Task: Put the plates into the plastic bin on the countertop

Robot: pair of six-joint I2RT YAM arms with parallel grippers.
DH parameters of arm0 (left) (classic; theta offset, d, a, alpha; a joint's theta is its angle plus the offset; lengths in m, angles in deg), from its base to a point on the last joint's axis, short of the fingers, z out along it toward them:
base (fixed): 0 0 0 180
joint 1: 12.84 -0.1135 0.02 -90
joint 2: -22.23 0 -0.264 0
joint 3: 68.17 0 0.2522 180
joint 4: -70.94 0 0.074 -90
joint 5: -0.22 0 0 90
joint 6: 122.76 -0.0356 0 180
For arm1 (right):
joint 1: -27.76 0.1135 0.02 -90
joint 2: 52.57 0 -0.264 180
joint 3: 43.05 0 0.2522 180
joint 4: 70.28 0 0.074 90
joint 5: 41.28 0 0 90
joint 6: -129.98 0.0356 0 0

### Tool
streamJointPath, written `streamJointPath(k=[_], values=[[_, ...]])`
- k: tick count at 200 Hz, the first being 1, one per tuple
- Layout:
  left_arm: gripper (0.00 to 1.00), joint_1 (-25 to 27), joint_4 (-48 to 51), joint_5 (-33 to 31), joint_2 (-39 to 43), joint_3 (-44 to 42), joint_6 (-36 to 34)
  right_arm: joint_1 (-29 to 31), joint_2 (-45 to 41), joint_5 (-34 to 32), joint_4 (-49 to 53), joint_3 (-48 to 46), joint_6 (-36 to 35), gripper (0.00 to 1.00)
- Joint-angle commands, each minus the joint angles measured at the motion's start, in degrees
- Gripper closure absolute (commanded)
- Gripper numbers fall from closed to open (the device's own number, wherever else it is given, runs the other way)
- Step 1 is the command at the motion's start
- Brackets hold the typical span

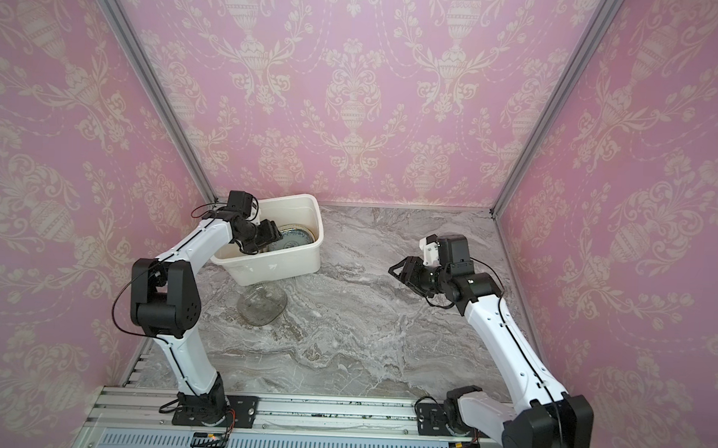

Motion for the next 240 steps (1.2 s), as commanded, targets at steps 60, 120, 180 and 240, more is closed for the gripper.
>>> streamJointPath(k=[60, 120, 180, 240], values=[[0.15, -0.6, -8.7, 0.8, 22.1, -5.2, 0.5, 12.3, -3.0, -15.9, -9.4, -5.4, 14.3, 0.40], [0.13, -0.6, -14.7, 5.1, 37.4, -16.3, 5.6, 37.4, 10.1, -34.6, -27.2, -7.1, 21.6, 0.37], [0.14, -0.5, -24.1, 5.6, 46.2, -27.6, 15.0, 45.9, 30.3, -40.3, -25.2, 10.7, 27.9, 0.38], [0.15, -0.1, -21.8, 6.5, 50.1, -28.4, 14.0, 52.1, 43.4, -44.5, -21.0, 20.6, 43.9, 0.39]])
